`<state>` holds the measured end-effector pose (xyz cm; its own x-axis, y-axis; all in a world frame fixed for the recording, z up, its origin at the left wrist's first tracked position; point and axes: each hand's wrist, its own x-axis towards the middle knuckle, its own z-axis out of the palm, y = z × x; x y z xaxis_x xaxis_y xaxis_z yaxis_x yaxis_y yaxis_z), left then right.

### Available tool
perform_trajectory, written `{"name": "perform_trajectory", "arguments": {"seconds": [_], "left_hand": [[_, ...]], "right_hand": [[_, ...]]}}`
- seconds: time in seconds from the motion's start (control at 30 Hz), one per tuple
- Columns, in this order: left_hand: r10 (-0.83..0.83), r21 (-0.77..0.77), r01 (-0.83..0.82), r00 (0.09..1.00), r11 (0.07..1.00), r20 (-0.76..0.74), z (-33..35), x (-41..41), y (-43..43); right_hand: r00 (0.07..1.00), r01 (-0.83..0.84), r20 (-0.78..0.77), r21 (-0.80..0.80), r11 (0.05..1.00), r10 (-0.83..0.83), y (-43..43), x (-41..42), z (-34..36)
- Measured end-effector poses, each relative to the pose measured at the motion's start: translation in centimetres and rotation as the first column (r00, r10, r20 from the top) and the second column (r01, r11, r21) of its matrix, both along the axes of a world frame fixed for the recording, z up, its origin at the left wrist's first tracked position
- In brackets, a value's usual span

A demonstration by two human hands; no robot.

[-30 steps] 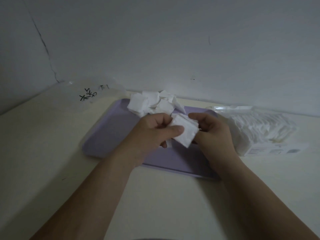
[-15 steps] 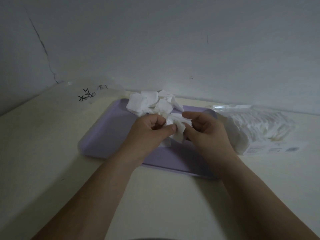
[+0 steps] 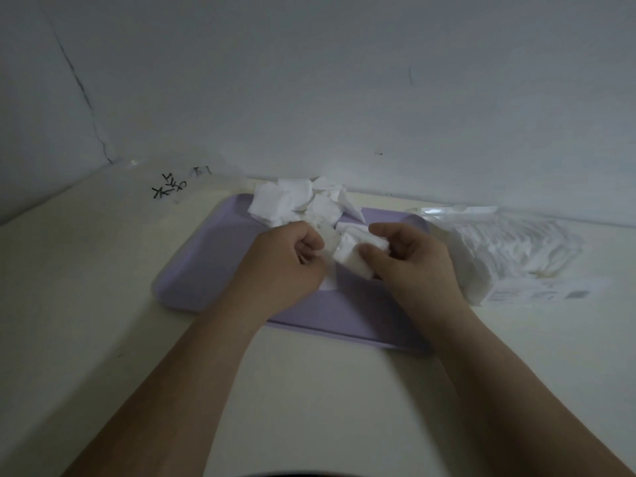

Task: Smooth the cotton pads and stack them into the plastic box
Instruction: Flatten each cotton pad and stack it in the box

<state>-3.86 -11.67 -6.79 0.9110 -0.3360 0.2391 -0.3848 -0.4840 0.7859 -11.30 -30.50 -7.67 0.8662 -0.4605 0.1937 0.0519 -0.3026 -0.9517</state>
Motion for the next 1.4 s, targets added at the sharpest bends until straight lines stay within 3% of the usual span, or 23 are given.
{"name": "perform_trajectory", "arguments": {"seconds": [0.1, 0.17, 0.4, 0.53, 0.67, 0.83, 1.23, 1.4], "left_hand": [[-0.051, 0.266, 0.037, 0.998, 0.963, 0.045, -0.2, 0.2, 0.4], [-0.074, 0.289, 0.063, 0.997, 0.955, 0.027, -0.2, 0.3, 0.4], [-0.162, 0.120, 0.190, 0.964, 0.974, -0.211, 0.3, 0.5, 1.0], [-0.172, -0.114, 0.145, 0.944, 0.983, -0.281, 1.5, 0.4, 1.2], [-0.327, -0.419, 0.159, 0.871, 0.894, -0.367, 2.1, -0.5, 0.3], [-0.293, -0.341, 0.181, 0.903, 0.923, -0.314, 1.3, -1.0, -0.4], [-0.232, -0.232, 0.170, 0.934, 0.958, -0.272, 0.8, -0.4, 0.0], [-0.165, -0.252, 0.098, 0.951, 0.963, -0.261, 0.4, -0.5, -0.5]], "right_hand": [[1.000, 0.027, -0.010, -0.042, 0.999, -0.027, -0.4, -0.1, 0.1], [0.999, 0.033, -0.026, -0.046, 0.998, -0.035, -0.3, -0.1, 0.1], [0.998, 0.054, -0.034, -0.060, 0.997, -0.056, -0.5, -0.1, 0.1], [0.998, 0.050, -0.029, -0.039, 0.998, -0.051, -0.5, 0.0, -0.1], [1.000, -0.008, -0.024, 0.057, 0.998, 0.010, -0.3, 0.0, -0.1], [0.987, -0.157, -0.004, 0.138, 0.978, 0.159, 0.1, -0.3, 0.3], [0.981, -0.193, -0.041, -0.075, 0.978, 0.191, 0.6, -0.4, 0.6], [0.959, -0.278, -0.034, 0.048, 0.959, 0.280, 0.7, -0.8, 1.1]]}}
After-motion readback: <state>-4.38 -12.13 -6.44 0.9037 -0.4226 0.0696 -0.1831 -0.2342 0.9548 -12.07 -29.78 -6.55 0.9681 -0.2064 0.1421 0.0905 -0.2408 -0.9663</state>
